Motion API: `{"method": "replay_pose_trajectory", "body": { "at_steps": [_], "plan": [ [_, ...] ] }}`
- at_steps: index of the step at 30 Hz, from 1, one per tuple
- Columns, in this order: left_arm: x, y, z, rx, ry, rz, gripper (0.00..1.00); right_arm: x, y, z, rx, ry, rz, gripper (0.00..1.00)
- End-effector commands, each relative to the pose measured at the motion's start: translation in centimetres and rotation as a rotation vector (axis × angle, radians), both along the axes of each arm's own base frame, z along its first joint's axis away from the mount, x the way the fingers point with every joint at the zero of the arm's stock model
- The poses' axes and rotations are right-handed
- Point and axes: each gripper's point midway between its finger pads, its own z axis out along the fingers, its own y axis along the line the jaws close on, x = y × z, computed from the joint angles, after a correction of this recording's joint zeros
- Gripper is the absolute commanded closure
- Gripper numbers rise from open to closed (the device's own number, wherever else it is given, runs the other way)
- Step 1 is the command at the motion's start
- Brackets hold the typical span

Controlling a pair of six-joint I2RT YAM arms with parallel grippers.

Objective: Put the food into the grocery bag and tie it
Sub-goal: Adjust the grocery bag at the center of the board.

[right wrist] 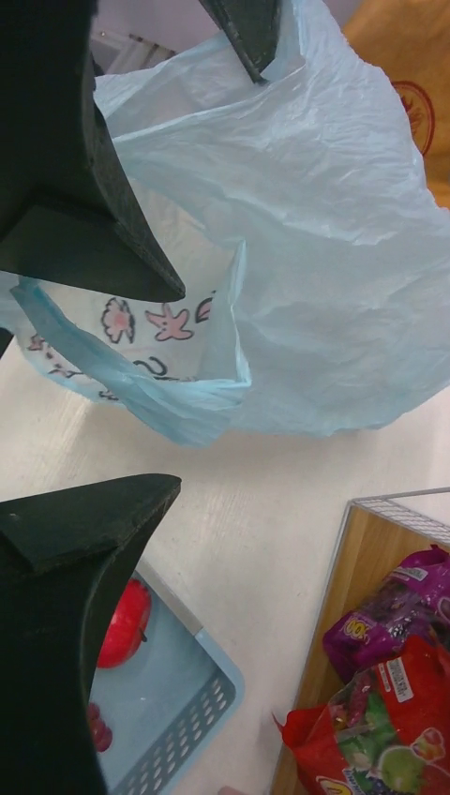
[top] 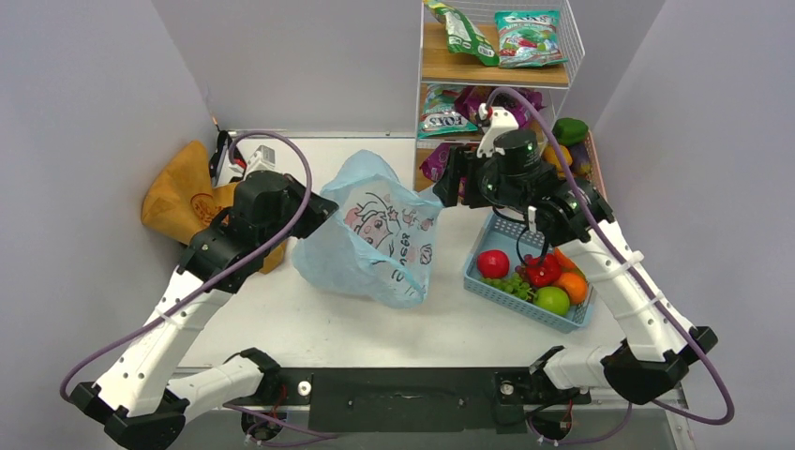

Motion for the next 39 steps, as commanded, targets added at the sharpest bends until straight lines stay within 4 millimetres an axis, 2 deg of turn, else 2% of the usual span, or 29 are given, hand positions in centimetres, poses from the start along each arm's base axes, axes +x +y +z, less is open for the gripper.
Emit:
{"method": "replay_pose_trajectory", "body": {
  "at_steps": [1,5,9,13,14,18,21,24,30,39],
  "plan": [
    [0.7,-1.5,-0.8,-0.073,-0.008,-0.029,1.00,-1.2,-1.2,1.3,0.019,-0.095,0.006,0.37],
    [0.7,-2.5,-2.3,-0.082,0.033,-0.067,1.00,-2.4,-1.3,0.8,0.070,-0.114,0.021,0.43],
    [0.9,-3.8,-2.3,-0.135,0.048,-0.098,1.00,-3.4,-0.1,-0.5,0.114,-0.094,0.065,0.45],
    [0.6,-5.4,-2.1,-0.179,0.040,-0.173,1.00,-2.9,-0.8,-1.9,0.086,-0.070,0.002,0.44],
    [0.4,-6.0,-1.5,-0.199,0.015,-0.215,1.00,-2.9,-1.1,-2.0,0.080,-0.068,-0.009,0.44],
    [0.1,-5.6,-4.0,-0.168,0.063,-0.194,1.00,-3.7,-0.9,-0.7,0.110,-0.096,0.018,0.43],
    [0.2,-5.8,-4.7,-0.182,0.072,-0.196,1.00,-5.0,0.5,0.0,0.164,-0.097,0.084,0.43],
    [0.4,-6.4,-5.0,-0.204,0.067,-0.206,1.00,-6.0,1.8,-0.9,0.177,-0.069,0.106,0.44],
    [0.2,-6.6,-5.5,-0.196,0.065,-0.231,1.00,-6.8,2.6,-1.5,0.176,-0.078,0.119,0.43],
    [-0.6,-7.0,-5.0,-0.230,-0.006,-0.291,1.00,-7.1,7.0,-5.1,0.156,0.015,0.213,0.45]
  ]
}}
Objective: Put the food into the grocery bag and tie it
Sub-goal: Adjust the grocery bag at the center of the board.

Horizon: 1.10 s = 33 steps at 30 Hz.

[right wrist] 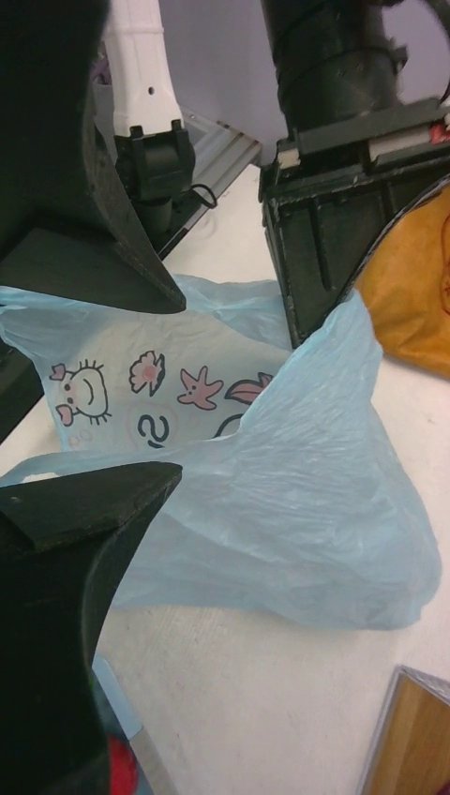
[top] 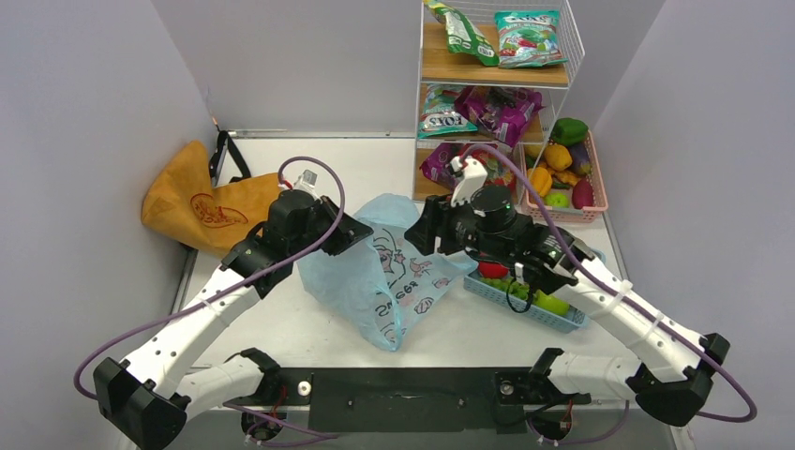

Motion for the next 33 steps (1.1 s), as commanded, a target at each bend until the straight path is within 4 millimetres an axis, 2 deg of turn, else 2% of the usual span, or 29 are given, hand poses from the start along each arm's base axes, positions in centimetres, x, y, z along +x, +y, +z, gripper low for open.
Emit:
{"method": "replay_pose_trajectory", "body": {
  "at_steps": [1,4,7,12,16,18,19,21,22,23,25,27,29,33],
  "plan": [
    [0.0,-0.6,3.1,-0.066,-0.123,-0.046,1.00,0.3,2.4,-1.2,0.018,0.014,0.030,0.45],
    [-0.3,-0.5,2.6,-0.050,-0.114,-0.056,1.00,0.9,3.0,-2.5,-0.014,0.030,0.025,0.46],
    [-0.5,-0.1,2.0,-0.034,-0.084,-0.042,1.00,1.2,3.3,-2.9,-0.043,0.033,0.036,0.47],
    [-1.1,-0.2,2.1,-0.036,-0.069,-0.072,1.00,2.4,2.3,-4.4,-0.160,0.005,-0.006,0.53],
    [-2.0,-0.1,2.6,-0.036,-0.071,-0.098,1.00,3.2,1.7,-5.7,-0.232,-0.003,-0.030,0.67],
    [-2.5,0.3,2.6,-0.019,-0.069,-0.104,1.00,3.4,1.8,-6.1,-0.252,-0.003,-0.027,0.82],
    [-2.7,0.5,2.4,-0.005,-0.059,-0.104,1.00,3.6,1.9,-6.3,-0.262,-0.005,-0.022,0.96],
    [-3.3,0.9,2.5,0.019,-0.063,-0.118,1.00,3.8,2.0,-6.3,-0.276,-0.012,-0.016,1.00],
    [-3.5,1.1,2.5,0.038,-0.072,-0.135,0.98,3.9,2.2,-5.9,-0.275,-0.018,-0.012,1.00],
    [-3.9,1.5,2.2,0.063,-0.057,-0.139,0.82,4.0,2.2,-5.9,-0.285,-0.023,-0.007,1.00],
    [-4.4,2.8,1.1,0.147,-0.013,-0.119,0.65,4.2,2.3,-5.0,-0.291,-0.039,-0.003,1.00],
    [-4.8,3.9,0.3,0.211,0.024,-0.101,0.56,4.3,2.3,-4.3,-0.296,-0.047,-0.006,1.00],
    [-5.1,4.3,-0.2,0.233,0.038,-0.092,0.54,4.2,2.5,-3.7,-0.293,-0.043,-0.003,1.00],
    [-5.4,3.7,0.3,0.236,0.022,-0.104,0.51,3.5,3.2,-2.7,-0.275,-0.025,0.016,1.00]
  ]
}}
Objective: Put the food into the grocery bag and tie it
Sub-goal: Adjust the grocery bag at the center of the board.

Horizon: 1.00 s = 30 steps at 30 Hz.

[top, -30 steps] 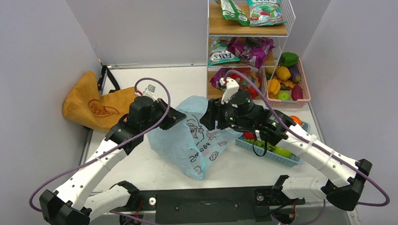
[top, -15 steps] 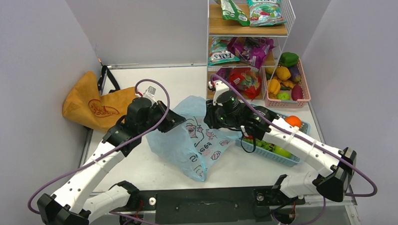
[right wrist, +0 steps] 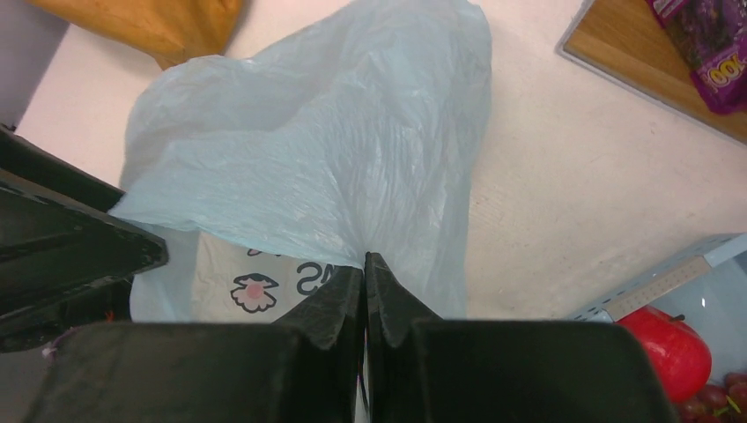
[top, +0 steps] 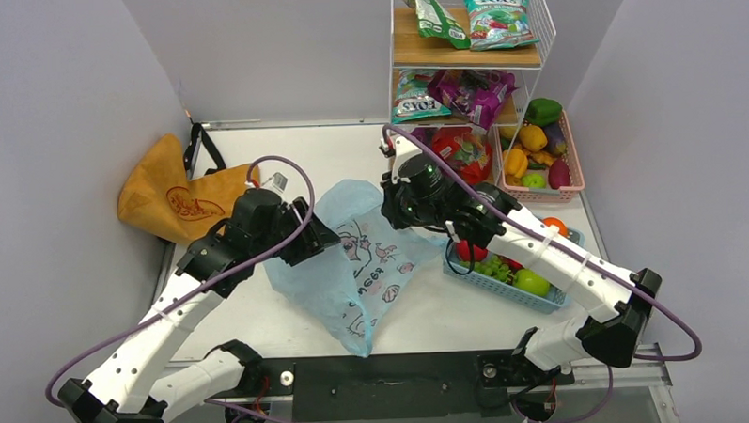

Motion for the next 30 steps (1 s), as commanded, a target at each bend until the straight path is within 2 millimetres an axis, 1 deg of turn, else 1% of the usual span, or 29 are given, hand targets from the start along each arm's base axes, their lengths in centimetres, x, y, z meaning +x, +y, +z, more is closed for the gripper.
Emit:
{"method": "replay_pose_trajectory", "body": {
  "at_steps": [1,2,3,4,5,6,7,8,9,12,14,15,16,17,18,21,25,30],
  "plan": [
    [-1.0,0.0,1.1,0.061,-0.036,-0.026,0.50,-0.6,0.7,2.4,0.022,-0.019,0.012,1.00],
    [-0.9,-0.4,2.0,0.070,-0.055,-0.025,0.50,-0.7,0.8,2.5,0.023,-0.016,0.013,1.00],
    [-1.4,-0.6,1.9,0.116,-0.063,-0.030,0.50,-1.1,1.0,2.8,0.027,-0.011,0.018,1.00],
    [-1.2,-1.2,2.8,0.130,-0.074,-0.027,0.49,-1.1,1.1,2.9,0.027,-0.009,0.017,1.00],
    [-1.7,-1.3,3.7,0.170,-0.095,-0.026,0.49,-1.2,1.2,3.1,0.028,-0.004,0.014,1.00],
    [-1.7,-1.7,3.3,0.226,-0.096,-0.020,0.49,-1.4,1.2,3.4,0.028,-0.001,0.013,1.00],
    [-2.1,-1.5,4.0,0.255,-0.094,-0.019,0.49,-1.3,1.3,3.3,0.025,0.006,0.007,1.00],
    [-2.1,-2.0,3.5,0.305,-0.097,-0.011,0.49,-1.4,1.3,3.5,0.025,0.010,0.005,1.00],
    [-2.4,-1.7,4.0,0.331,-0.098,-0.007,0.49,-1.3,1.4,3.3,0.022,0.017,0.003,1.00],
    [-2.6,-2.2,3.5,0.423,-0.113,0.003,0.49,-1.3,1.8,2.9,0.005,0.034,0.006,1.00],
    [-2.7,-1.8,3.2,0.482,-0.117,0.035,0.48,-1.2,1.9,2.7,-0.006,0.045,0.006,1.00],
    [-2.9,-1.2,2.9,0.522,-0.100,0.063,0.47,-1.3,2.0,2.6,-0.007,0.049,0.007,1.00],
    [-3.1,-0.1,2.7,0.587,-0.110,0.083,0.46,-1.3,2.2,2.6,-0.006,0.055,0.010,1.00],
    [-3.1,0.0,2.6,0.593,-0.104,0.113,0.46,-1.3,2.3,2.6,-0.005,0.059,0.012,1.00],
    [-3.2,0.6,2.4,0.624,-0.110,0.124,0.46,-1.3,2.5,2.8,0.000,0.065,0.015,1.00],
    [-3.2,0.6,1.9,0.624,-0.119,0.144,0.46,-1.4,2.8,3.2,0.010,0.075,0.019,1.00],
    [-3.2,0.0,1.4,0.612,-0.127,0.154,0.46,-1.6,3.1,3.6,0.021,0.091,0.028,1.00],
    [-2.9,-2.5,2.5,0.568,-0.165,0.146,0.46,-1.8,3.0,4.0,0.031,0.105,0.013,1.00]
  ]
}}
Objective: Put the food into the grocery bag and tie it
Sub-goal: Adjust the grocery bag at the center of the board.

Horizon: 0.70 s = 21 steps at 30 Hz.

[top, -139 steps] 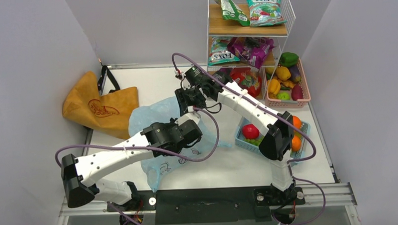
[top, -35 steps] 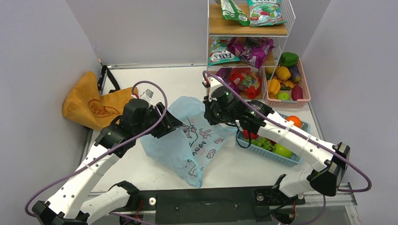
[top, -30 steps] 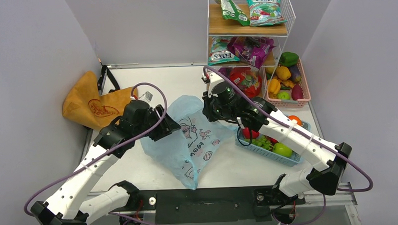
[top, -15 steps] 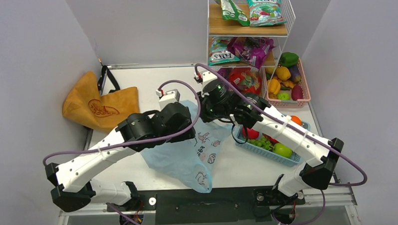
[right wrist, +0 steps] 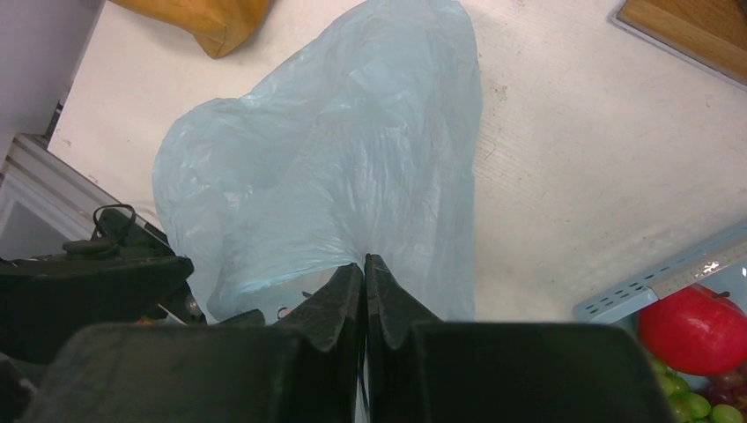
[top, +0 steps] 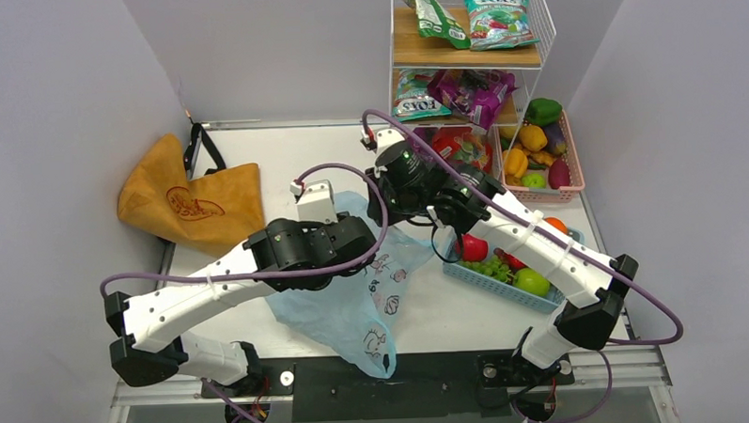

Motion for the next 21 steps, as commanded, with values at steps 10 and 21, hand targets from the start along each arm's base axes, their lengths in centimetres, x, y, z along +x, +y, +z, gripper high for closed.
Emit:
{"method": "replay_pose_trajectory", "body": {
  "at_steps": [10,21],
  "plan": [
    [1.0,-2.2,0.4,0.047,-0.060,0.038,0.46,-0.8,0.1,2.5,0.058,0.028,-0.016,1.00],
    [0.9,5.1,-3.9,0.257,-0.030,0.161,0.46,-2.2,0.9,3.1,0.081,0.070,0.066,1.00]
  ]
}}
